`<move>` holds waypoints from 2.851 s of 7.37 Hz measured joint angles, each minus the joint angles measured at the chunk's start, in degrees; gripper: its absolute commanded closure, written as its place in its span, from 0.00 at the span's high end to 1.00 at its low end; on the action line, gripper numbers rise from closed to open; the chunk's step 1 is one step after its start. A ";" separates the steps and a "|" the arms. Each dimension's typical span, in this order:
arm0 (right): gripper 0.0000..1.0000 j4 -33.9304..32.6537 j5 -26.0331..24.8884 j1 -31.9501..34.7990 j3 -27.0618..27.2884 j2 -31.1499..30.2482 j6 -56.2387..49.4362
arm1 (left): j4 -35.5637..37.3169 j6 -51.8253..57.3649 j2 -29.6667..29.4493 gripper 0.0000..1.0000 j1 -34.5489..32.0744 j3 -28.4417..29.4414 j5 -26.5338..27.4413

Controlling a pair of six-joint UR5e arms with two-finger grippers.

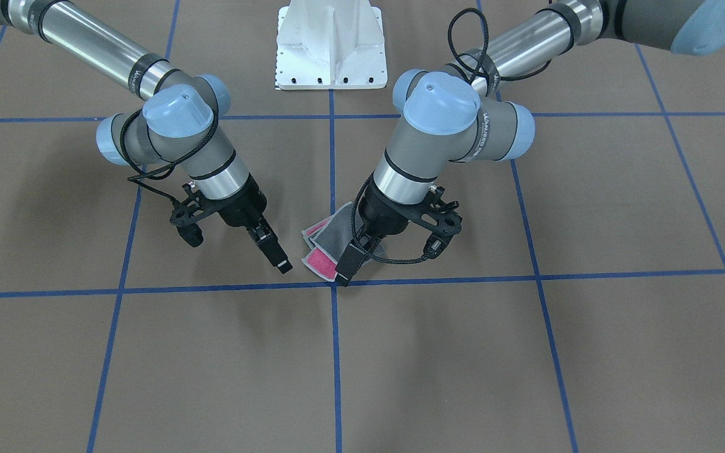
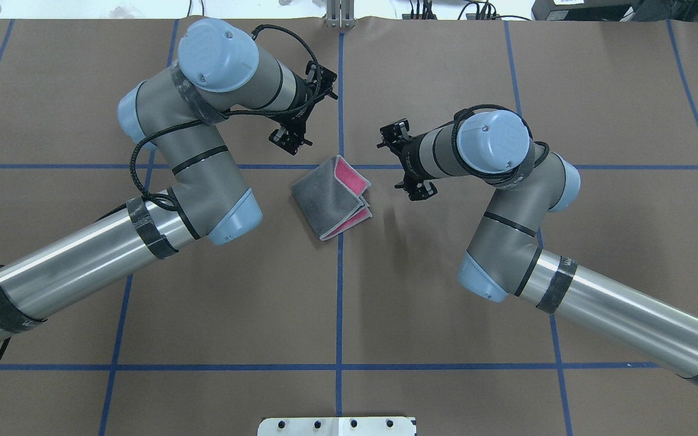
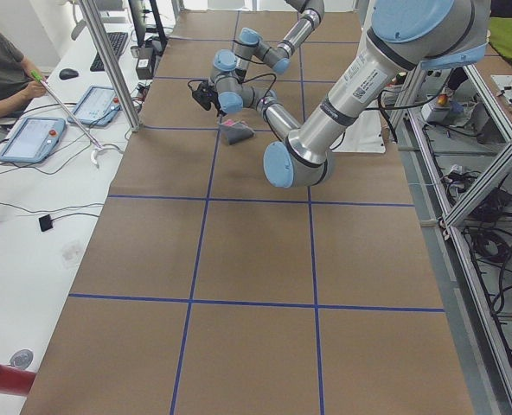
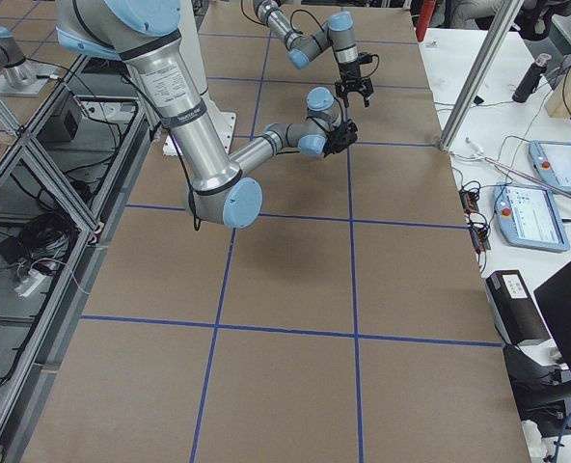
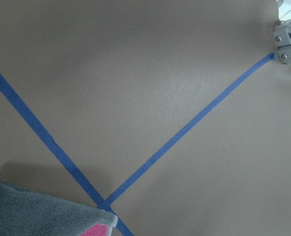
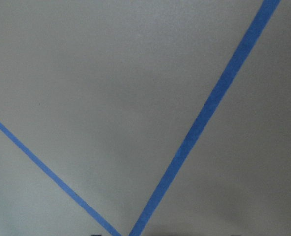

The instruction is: Fold towel twice with both arms

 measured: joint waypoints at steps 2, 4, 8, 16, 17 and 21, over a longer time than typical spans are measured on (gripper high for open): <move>0.74 0.56 -1.90 -2.37 -1.88 2.16 -0.36 | 0.20 0.02 0.17 0.99 -1.25 -0.23 -2.16; 0.70 0.65 -3.84 -3.26 -4.03 4.00 -3.15 | 0.21 0.27 0.47 0.99 -1.79 -0.28 -3.07; 0.67 0.54 -5.81 -3.36 -6.91 5.66 -5.61 | 0.30 0.38 0.54 0.99 -1.78 -0.21 -3.16; 0.02 0.41 -5.75 -3.27 -7.03 5.08 -5.20 | 0.45 0.26 0.55 0.99 -1.73 -0.20 -3.04; 0.00 0.41 -5.74 -3.27 -6.95 5.09 -5.20 | 0.41 0.26 0.55 0.99 -1.72 -0.20 -3.04; 0.00 -0.69 -5.44 -3.28 -5.42 5.10 -5.64 | 0.08 0.27 0.55 0.99 -1.73 0.09 -2.88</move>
